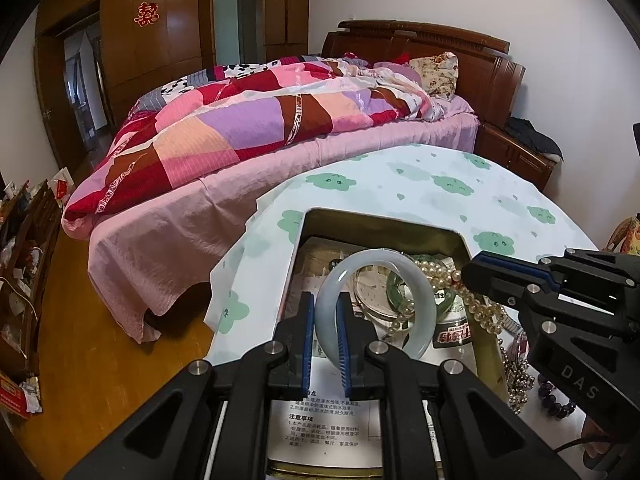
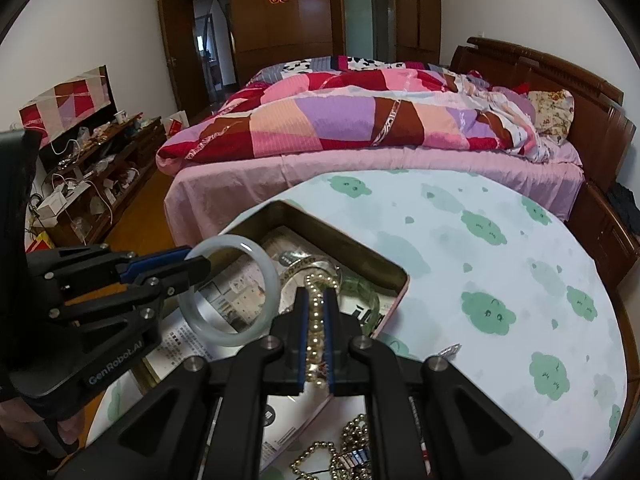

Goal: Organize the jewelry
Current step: 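Lower the pearl necklace into the tin with the right gripper while the left sets the white bangle in, then grasp the silver watch band with the left gripper, then carry the watch band to the tin with the left gripper while the right grasps the dark bead bracelet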

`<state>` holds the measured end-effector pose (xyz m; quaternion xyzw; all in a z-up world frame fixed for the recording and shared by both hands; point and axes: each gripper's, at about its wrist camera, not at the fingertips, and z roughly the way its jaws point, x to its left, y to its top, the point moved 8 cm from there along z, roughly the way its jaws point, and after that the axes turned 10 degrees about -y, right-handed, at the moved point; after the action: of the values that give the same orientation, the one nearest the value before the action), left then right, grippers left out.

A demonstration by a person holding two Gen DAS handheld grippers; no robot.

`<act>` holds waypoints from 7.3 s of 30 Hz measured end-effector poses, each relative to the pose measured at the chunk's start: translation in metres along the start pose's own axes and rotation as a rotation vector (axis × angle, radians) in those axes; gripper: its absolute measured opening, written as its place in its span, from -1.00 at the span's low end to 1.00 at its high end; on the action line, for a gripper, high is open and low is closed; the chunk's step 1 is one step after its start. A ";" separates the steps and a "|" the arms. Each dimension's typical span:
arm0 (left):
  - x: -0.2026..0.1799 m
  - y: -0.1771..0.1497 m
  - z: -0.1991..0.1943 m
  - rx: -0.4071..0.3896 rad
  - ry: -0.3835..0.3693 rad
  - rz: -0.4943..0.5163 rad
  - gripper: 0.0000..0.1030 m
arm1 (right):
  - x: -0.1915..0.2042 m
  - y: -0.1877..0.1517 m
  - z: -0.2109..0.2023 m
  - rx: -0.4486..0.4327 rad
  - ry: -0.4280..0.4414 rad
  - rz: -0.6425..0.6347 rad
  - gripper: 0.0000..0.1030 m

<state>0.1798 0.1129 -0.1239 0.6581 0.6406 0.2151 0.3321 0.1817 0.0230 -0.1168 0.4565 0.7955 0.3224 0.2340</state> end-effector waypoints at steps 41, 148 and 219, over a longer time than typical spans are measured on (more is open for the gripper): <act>-0.002 -0.013 0.016 0.069 0.051 0.006 -0.61 | -0.007 -0.024 0.015 0.038 0.092 0.069 -0.40; -0.169 -0.049 -0.004 -0.004 -0.163 0.159 -0.83 | -0.148 -0.140 -0.022 0.135 -0.142 0.217 -0.22; -0.047 0.002 -0.060 -0.128 -0.074 -0.013 -0.83 | -0.055 -0.005 -0.082 -0.168 0.085 0.121 -0.80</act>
<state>0.1345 0.0760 -0.0740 0.6389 0.6170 0.2291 0.3982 0.1499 -0.0515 -0.0602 0.4685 0.7457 0.4207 0.2177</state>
